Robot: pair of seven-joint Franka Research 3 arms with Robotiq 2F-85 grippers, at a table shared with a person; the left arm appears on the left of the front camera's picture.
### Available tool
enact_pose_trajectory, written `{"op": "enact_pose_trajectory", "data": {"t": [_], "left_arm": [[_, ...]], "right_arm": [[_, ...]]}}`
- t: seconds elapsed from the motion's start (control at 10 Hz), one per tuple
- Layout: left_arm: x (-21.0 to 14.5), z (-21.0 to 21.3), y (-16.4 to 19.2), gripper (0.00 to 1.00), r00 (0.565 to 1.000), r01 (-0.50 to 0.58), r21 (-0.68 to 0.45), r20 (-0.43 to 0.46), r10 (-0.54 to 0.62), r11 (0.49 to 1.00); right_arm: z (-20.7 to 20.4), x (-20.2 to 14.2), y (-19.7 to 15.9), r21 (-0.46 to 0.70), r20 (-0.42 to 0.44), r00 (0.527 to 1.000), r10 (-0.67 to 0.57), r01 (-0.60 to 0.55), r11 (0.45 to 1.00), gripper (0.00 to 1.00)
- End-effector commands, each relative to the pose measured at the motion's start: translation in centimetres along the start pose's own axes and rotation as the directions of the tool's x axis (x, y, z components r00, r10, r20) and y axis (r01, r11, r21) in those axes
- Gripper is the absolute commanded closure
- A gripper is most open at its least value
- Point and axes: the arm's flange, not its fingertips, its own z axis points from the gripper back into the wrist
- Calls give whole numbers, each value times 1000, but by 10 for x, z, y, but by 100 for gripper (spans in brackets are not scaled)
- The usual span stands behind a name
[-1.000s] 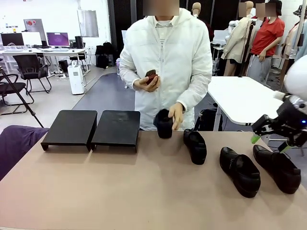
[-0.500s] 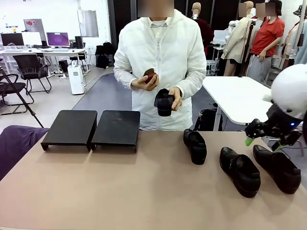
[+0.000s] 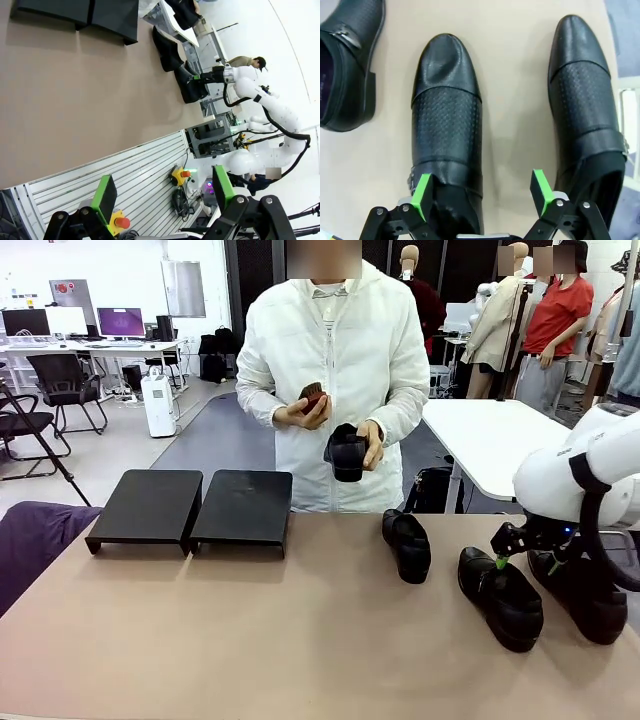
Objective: Organize the shoes by placing them on the stand.
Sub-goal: Pick up one Shoe and place it in the middle of the table.
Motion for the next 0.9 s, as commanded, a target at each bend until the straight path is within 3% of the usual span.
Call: {"op": "enact_pose_trajectory", "data": {"t": [0.0,0.2,0.5,0.8], "left_arm": [[1,1,-2,0,1000,20,-21,9,-20,1000],[1,1,-2,0,1000,20,-21,9,-20,1000],[1,1,-2,0,1000,20,-21,9,-20,1000],[1,1,-2,0,1000,20,-21,9,-20,1000]], "right_arm": [[-9,11,-1,3,-13,1000,23,-23,1000,0],[-23,13,-4,-3,-17,1000,22,-22,1000,0],[-4,2,-8,107,-96,995,21,-10,994,0],[10,-11,-13,70,-127,992,23,-14,997,0]]}}
